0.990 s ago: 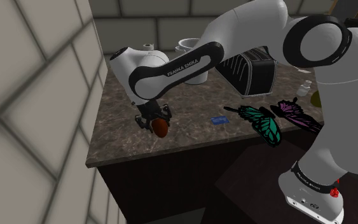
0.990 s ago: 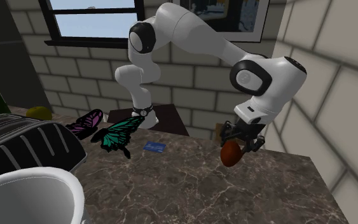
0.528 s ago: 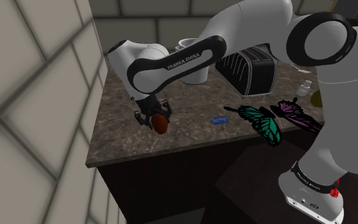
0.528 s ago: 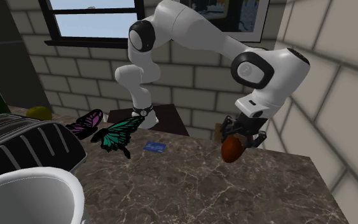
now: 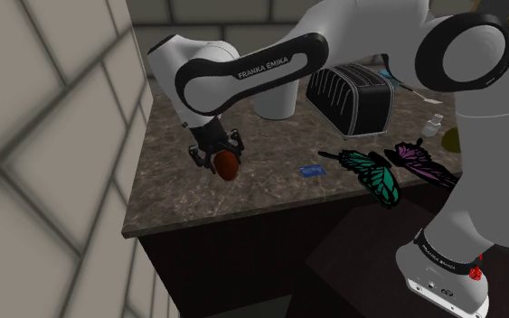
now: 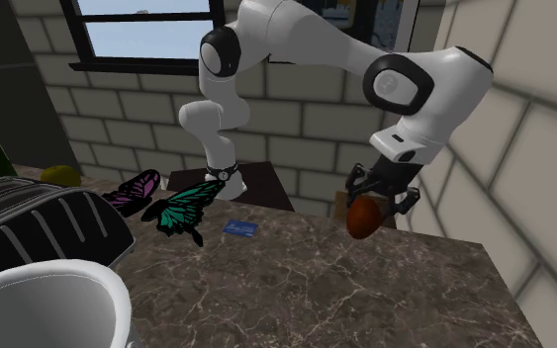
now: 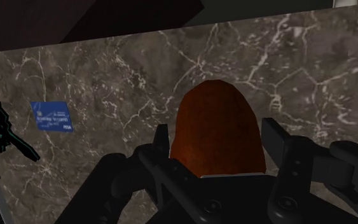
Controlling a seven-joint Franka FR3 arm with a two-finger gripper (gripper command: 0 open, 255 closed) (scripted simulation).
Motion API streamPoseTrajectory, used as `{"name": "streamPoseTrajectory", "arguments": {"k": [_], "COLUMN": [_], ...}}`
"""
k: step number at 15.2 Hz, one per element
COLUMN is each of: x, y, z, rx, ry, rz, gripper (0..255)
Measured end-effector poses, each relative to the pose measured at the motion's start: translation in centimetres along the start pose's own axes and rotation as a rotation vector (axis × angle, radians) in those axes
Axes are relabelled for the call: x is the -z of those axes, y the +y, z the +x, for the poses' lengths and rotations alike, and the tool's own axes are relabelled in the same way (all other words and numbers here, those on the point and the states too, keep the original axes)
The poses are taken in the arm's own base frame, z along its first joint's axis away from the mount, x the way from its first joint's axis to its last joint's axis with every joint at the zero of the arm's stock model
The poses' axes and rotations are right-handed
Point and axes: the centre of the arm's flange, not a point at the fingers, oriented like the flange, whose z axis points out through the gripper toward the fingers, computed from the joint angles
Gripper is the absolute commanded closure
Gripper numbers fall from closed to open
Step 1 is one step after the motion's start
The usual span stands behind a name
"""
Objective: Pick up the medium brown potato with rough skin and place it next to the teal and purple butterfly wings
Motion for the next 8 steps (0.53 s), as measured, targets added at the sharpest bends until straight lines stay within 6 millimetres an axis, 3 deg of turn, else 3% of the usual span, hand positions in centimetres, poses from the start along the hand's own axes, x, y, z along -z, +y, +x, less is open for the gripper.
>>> {"name": "streamPoseTrajectory", "arguments": {"k": [8], "x": [4.1], "y": [1.4], "z": [-0.1], "rx": [0.000], "ry": [0.000], "rz": [0.000], "gripper": [255]}}
